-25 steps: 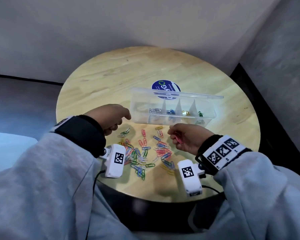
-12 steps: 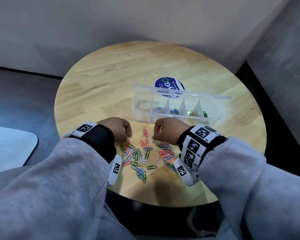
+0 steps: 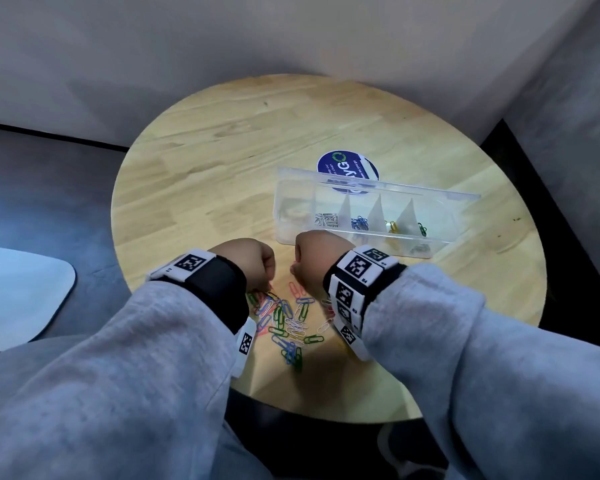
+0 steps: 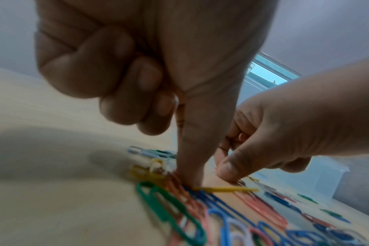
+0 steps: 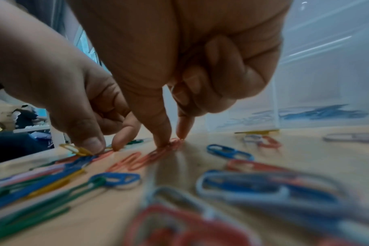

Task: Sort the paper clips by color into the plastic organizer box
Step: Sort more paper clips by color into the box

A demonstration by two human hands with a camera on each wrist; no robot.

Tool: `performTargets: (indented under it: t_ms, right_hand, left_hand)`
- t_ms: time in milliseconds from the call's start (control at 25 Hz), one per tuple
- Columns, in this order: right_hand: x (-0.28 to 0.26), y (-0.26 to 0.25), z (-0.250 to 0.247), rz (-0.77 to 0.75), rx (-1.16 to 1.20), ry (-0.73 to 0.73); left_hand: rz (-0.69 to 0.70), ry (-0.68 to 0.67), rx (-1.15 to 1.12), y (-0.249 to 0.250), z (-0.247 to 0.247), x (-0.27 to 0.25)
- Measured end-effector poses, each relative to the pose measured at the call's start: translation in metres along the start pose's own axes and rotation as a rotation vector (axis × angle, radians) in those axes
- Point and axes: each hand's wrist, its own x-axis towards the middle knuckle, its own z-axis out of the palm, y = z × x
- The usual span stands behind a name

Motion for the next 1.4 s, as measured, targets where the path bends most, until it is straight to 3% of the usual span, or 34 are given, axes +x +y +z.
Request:
performTargets:
  t_ms: [520, 600, 680, 800, 920, 1040, 1160, 1400]
  right_hand:
    - [-0.013, 0.010, -0.001, 0.118, 0.117, -0.229]
    - [-0.022, 0.011, -0.010, 0.093, 0.131, -0.222]
    - [-0.030, 0.012, -0.026, 0.080, 0.248, -0.241]
    - [-0.039, 0.018, -0.052, 0.069, 0.510, -0.261]
    - [-0.041, 0.024, -0.071, 0.053, 0.811, -0.181]
    - [-0.031, 0.025, -0.080, 0.074, 1.109, -0.089]
    - [-0.015, 0.021, -0.076, 0.109, 1.203, -0.061]
    - [0.005, 0.005, -0.064, 0.164, 1.528, 0.012]
  left_hand:
    - [-0.007, -0.118, 0.006, 0.001, -0.002, -0.001]
    - [0.036, -0.122, -0.126, 0.001, -0.012, -0.002]
    - [0.077, -0.106, -0.407, 0.004, -0.023, -0.004]
    - [0.064, 0.028, -0.878, 0.010, -0.038, -0.007]
    - [0.003, 0.154, -1.212, 0.016, -0.047, -0.004]
    - [-0.033, 0.239, -1.371, 0.020, -0.053, 0.004]
    - [-0.046, 0.297, -1.410, 0.022, -0.056, 0.009]
    - [-0.085, 0.151, -1.661, 0.025, -0.056, 0.013]
